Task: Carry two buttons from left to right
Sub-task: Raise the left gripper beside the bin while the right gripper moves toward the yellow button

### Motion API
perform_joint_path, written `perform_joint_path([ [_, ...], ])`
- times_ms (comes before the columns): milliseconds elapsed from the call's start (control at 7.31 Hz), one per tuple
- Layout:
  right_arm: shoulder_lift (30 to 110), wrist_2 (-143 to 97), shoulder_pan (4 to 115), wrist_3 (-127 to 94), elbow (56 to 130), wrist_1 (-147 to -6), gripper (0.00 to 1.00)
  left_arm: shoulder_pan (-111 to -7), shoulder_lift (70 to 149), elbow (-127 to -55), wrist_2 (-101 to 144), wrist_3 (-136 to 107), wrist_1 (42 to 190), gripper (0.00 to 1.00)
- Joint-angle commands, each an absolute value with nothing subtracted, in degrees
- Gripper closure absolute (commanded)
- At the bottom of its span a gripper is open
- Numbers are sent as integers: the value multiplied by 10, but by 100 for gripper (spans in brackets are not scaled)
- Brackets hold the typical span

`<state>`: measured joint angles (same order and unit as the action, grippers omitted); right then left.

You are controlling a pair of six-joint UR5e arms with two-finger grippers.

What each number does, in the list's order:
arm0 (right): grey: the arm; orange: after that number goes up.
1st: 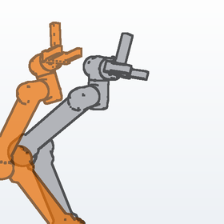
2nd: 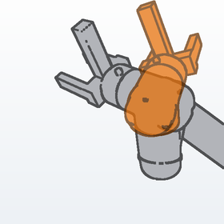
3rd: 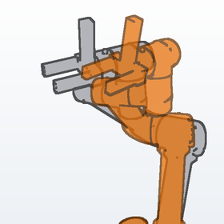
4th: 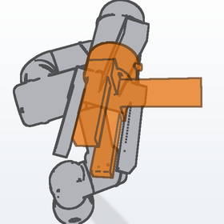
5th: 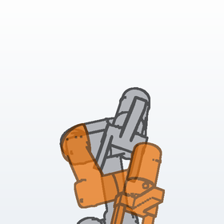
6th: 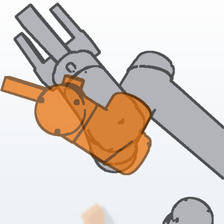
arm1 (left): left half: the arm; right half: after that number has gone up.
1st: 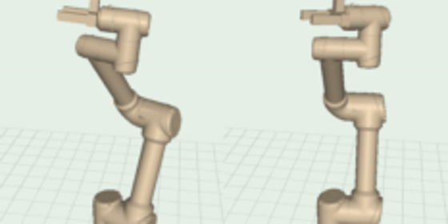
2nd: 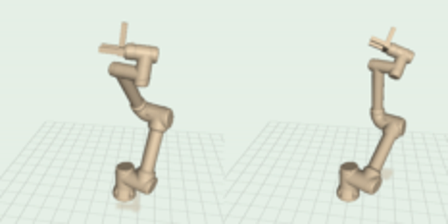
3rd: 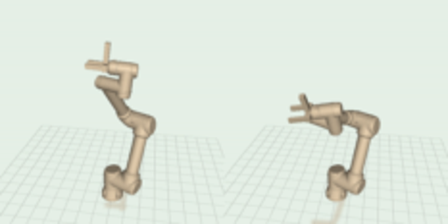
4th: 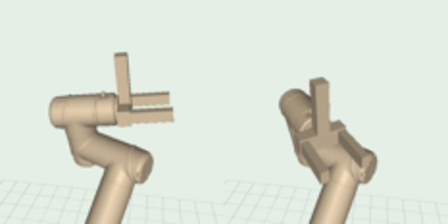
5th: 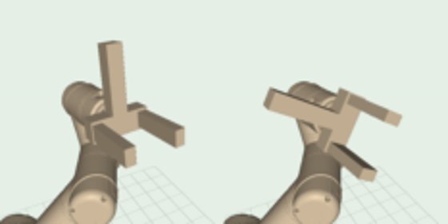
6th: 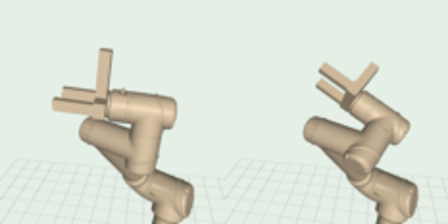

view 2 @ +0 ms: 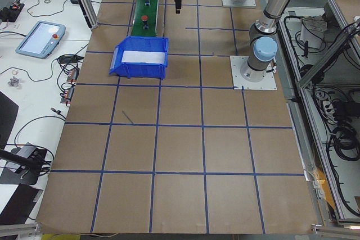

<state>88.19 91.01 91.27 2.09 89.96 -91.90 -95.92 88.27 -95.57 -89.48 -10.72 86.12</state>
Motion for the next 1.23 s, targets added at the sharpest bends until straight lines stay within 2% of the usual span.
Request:
perform_joint_path([
  [0,882,909,922,28,901,-918,0,-960,883,-956,-895,-107,860,0],
  [821,884,911,918,45,908,-928,0,-960,877,-955,-901,-104,861,0],
  [1095,879,918,878,55,911,-967,0,-960,878,-956,-919,-105,864,0],
])
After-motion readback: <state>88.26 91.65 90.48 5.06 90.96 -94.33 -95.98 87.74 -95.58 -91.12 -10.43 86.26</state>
